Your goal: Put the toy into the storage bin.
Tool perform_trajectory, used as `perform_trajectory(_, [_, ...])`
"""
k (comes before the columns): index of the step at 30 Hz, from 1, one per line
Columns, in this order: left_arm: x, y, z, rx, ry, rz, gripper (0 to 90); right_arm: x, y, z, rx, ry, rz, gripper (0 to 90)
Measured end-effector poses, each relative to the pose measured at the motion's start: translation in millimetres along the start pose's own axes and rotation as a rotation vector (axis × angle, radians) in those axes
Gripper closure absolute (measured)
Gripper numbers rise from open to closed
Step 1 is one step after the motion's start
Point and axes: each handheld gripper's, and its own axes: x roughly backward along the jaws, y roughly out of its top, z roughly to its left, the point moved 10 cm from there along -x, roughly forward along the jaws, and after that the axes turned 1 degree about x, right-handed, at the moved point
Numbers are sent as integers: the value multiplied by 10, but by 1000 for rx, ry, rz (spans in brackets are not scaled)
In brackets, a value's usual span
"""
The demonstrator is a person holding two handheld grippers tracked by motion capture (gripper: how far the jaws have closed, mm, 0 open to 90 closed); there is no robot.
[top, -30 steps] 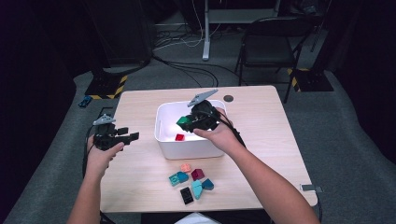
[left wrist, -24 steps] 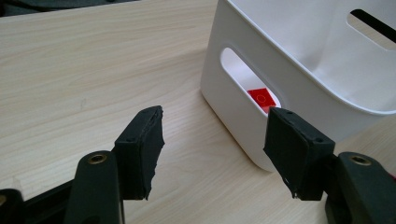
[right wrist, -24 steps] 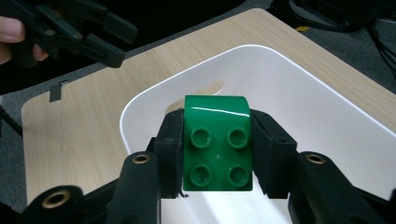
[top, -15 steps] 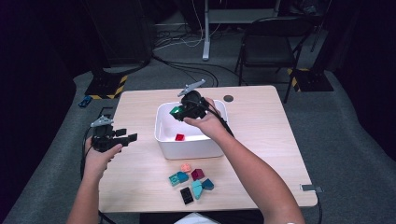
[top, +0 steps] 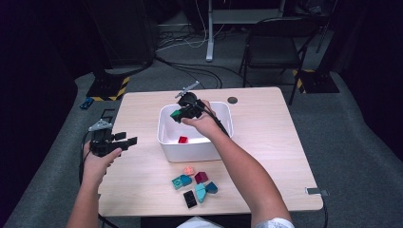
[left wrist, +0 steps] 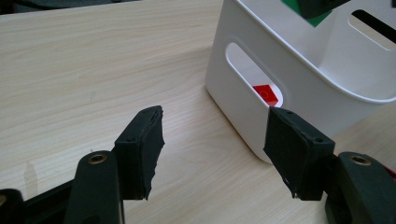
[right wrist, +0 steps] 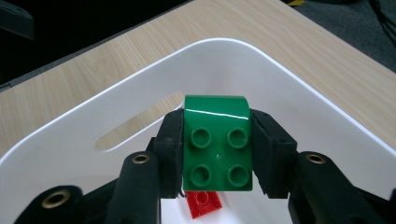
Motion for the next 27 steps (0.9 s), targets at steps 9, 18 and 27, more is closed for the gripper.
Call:
perform_trajectory(9, [7,10,-2,4,-6,-3,368,-171,-21,-20,5,-2,33,572])
perform_trajectory(18, [-14,13,-2,-4,-6,1,368,93,13,34,-3,0,5,538])
perform_trajectory(27, [-41,18,-9,0,-3,4,368,571,-26,202,26,8,-70,534])
